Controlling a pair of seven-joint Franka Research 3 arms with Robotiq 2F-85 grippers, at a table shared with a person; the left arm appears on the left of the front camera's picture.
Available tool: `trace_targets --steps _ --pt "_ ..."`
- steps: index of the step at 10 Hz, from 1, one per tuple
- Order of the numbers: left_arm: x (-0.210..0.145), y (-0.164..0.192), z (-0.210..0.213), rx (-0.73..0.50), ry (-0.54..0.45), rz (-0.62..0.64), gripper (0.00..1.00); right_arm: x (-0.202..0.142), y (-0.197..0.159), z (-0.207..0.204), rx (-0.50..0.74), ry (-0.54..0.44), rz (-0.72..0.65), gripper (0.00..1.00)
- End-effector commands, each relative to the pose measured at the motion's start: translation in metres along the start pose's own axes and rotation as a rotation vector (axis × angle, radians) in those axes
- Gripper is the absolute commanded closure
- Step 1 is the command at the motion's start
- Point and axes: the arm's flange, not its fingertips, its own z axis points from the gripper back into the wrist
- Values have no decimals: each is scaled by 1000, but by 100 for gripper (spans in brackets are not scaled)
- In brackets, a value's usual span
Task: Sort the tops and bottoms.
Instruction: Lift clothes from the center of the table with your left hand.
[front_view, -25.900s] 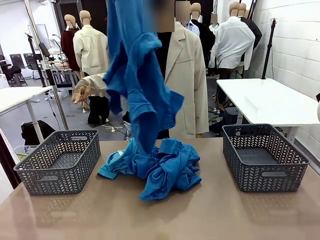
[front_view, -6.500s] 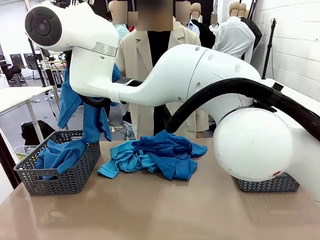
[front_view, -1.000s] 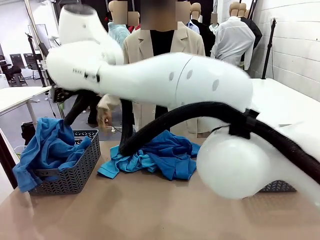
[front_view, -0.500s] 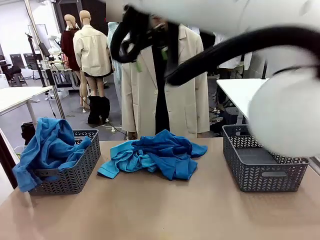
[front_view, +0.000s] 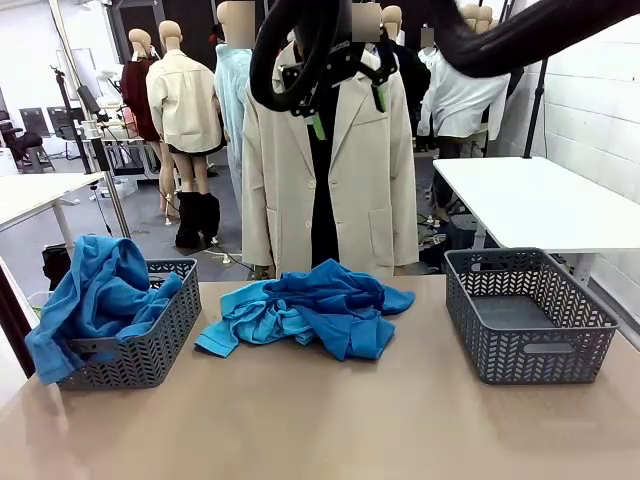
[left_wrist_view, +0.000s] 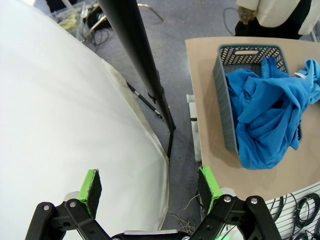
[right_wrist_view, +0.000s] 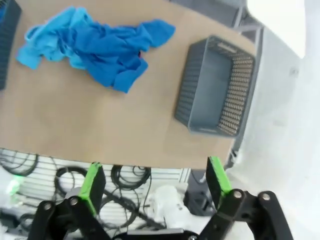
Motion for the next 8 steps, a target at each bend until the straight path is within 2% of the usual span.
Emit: trace_targets --steps 1,3,4,6,8 --pt "1 -2 0 0 -1 8 0 22 4 4 3 -23 39 0" --pt "1 -2 0 0 -1 8 0 10 7 -8 2 -10 22 0" --pt "1 -2 0 0 -1 8 0 12 -5 -30 -9 66 14 0" --pt "1 -2 0 0 -1 8 0 -30 -85 -71 0 210 -86 0" --pt "1 -2 0 0 -1 8 0 -84 -156 -99 -45 187 -204 0"
